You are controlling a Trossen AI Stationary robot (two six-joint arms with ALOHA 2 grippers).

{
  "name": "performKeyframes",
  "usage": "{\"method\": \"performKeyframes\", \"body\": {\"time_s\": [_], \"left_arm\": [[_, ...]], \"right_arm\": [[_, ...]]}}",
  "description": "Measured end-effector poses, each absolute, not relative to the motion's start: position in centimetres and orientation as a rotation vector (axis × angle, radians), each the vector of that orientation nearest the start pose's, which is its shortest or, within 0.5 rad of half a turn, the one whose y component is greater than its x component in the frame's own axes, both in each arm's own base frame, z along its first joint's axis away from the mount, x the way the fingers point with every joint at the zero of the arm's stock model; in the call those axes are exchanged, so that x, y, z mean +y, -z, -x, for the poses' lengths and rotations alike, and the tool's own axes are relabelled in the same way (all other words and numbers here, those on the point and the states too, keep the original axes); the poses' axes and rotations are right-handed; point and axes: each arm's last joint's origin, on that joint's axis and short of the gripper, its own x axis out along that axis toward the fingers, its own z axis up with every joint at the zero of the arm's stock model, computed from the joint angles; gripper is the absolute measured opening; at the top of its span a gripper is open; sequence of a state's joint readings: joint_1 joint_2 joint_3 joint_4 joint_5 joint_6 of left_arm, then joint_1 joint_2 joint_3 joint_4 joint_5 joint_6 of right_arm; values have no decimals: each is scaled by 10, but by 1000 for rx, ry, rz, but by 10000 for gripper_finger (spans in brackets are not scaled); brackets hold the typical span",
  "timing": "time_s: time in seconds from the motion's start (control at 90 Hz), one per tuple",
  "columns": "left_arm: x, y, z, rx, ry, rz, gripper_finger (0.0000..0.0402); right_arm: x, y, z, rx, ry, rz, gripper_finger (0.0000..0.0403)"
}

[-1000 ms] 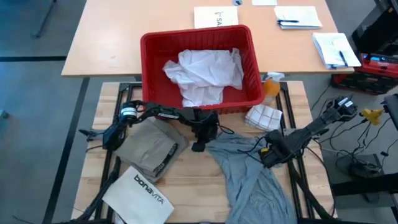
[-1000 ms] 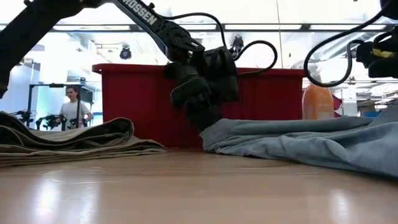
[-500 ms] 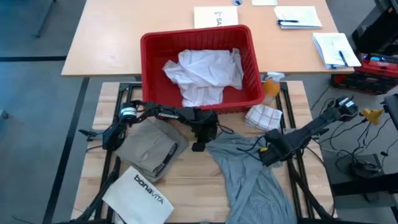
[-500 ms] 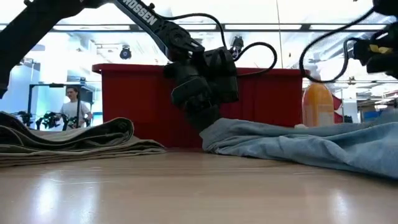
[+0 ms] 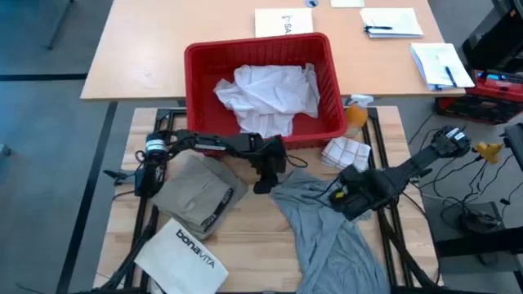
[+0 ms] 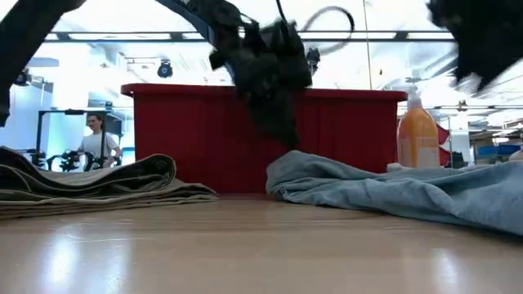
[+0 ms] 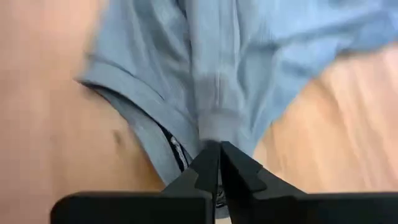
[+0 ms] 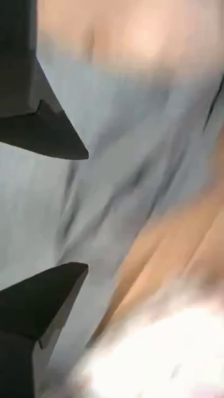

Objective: Fold laundry
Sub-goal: Fold the gray shirt

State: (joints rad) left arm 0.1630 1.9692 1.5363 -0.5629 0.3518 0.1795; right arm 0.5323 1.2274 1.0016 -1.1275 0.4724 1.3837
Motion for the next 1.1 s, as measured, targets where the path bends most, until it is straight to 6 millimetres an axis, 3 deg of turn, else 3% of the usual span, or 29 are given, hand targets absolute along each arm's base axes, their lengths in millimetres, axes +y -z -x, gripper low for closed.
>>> {"method": "performKeyframes", "body": {"time_s": [0.156, 0.267, 0.467, 0.6, 0.733, 0.811, 0.922, 1.011, 1.1], "left_arm": [[48, -254, -403, 884, 121, 37, 0], [38, -271, -401, 760, 193, 38, 0], [16, -235, -400, 668, 218, 216, 0], [5, -240, -390, 601, 148, 210, 0], [4, -241, -377, 625, 106, 178, 0], [6, -255, -369, 586, 78, 171, 0], [1, -275, -353, 530, 85, 152, 0], [-1, -283, -336, 510, 31, 133, 0], [-1, -288, -318, 476, 1, 133, 0]], "right_arm": [[103, -262, -208, 794, 580, -507, 221], [106, -257, -220, 715, 597, -414, 189], [105, -239, -245, 728, 493, -351, 128], [102, -225, -254, 746, 451, -320, 103], [93, -212, -270, 767, 417, -246, 106], [89, -202, -285, 771, 355, -203, 122], [73, -185, -305, 822, 260, -289, 158], [62, -172, -312, 857, 305, -315, 187], [60, -175, -318, 811, 353, -292, 198]]}}
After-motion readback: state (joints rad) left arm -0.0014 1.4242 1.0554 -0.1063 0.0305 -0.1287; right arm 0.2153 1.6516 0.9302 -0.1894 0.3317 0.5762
